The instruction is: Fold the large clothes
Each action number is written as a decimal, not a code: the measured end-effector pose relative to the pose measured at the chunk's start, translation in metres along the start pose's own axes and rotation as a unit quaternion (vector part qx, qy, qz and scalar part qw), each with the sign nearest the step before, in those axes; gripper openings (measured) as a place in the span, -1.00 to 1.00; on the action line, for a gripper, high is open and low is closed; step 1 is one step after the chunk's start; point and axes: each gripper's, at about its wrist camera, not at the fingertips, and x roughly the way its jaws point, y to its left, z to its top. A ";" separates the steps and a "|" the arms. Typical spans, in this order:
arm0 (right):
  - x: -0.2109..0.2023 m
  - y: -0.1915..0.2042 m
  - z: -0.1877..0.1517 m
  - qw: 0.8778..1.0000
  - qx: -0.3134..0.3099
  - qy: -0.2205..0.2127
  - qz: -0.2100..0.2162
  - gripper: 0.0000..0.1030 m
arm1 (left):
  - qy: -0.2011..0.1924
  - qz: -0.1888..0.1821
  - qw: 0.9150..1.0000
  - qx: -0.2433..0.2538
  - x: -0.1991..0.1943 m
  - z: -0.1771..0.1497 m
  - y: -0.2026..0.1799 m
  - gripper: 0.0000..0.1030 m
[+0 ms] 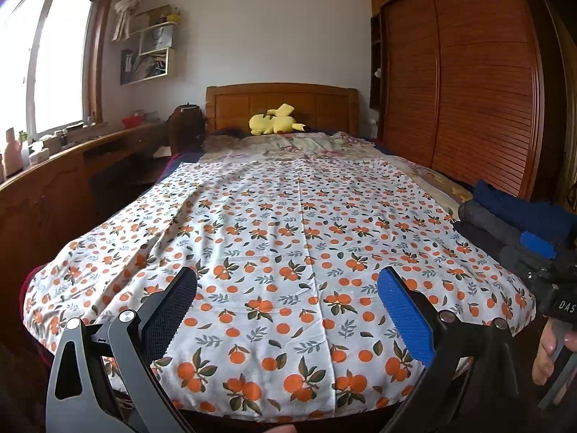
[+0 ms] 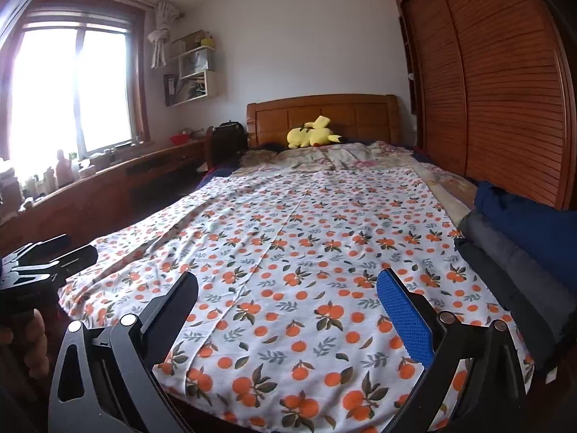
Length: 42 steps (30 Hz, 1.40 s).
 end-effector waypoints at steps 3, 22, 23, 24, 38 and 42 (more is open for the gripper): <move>0.002 0.002 -0.003 1.000 0.004 0.003 0.001 0.86 | -0.001 0.001 1.000 0.001 0.000 -0.001 0.003 0.96; 0.003 0.005 -0.007 1.000 0.004 0.006 -0.001 0.85 | -0.004 -0.002 1.000 0.001 -0.003 -0.004 0.003 0.96; 0.003 0.005 -0.007 1.000 0.004 0.006 -0.001 0.85 | -0.004 -0.002 1.000 0.001 -0.003 -0.003 0.003 0.96; 0.004 0.004 -0.007 1.000 0.004 0.006 -0.001 0.85 | -0.004 -0.002 1.000 0.001 -0.003 -0.004 0.003 0.96; 0.003 0.006 -0.007 1.000 0.004 0.007 0.001 0.86 | -0.006 -0.003 1.000 0.002 -0.004 -0.004 0.003 0.96; 0.003 0.006 -0.008 1.000 0.004 0.008 0.001 0.85 | -0.007 -0.004 1.000 0.001 -0.006 -0.003 0.001 0.96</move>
